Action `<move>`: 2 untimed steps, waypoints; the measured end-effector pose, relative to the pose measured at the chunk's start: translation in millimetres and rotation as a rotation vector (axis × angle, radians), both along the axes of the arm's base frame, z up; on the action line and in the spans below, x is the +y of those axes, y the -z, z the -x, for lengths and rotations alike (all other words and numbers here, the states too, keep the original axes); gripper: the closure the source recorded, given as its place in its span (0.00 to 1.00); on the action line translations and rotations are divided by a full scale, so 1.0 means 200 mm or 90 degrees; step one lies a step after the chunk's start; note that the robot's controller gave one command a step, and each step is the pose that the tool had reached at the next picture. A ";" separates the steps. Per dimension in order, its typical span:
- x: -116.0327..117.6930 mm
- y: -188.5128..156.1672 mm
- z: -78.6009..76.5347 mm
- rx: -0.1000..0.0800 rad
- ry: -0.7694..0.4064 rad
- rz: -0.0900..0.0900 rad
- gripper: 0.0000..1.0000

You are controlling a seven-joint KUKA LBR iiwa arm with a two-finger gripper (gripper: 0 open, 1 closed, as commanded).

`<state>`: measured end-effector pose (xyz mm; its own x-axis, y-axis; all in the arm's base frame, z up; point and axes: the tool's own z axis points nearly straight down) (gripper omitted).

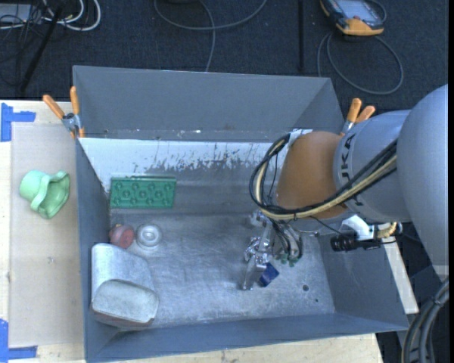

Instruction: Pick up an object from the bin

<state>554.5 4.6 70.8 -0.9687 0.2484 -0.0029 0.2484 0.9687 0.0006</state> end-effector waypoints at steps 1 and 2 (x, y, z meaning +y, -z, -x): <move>-0.16 -0.15 0.08 0.002 -0.052 0.001 0.00; -0.02 -0.20 0.03 0.001 -0.161 0.000 0.00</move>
Offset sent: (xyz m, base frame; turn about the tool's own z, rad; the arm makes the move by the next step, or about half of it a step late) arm -0.0154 -0.0300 0.0292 -0.0825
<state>548.0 1.5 110.8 -1.0000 -0.0025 -0.0007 -0.0025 1.0000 0.0008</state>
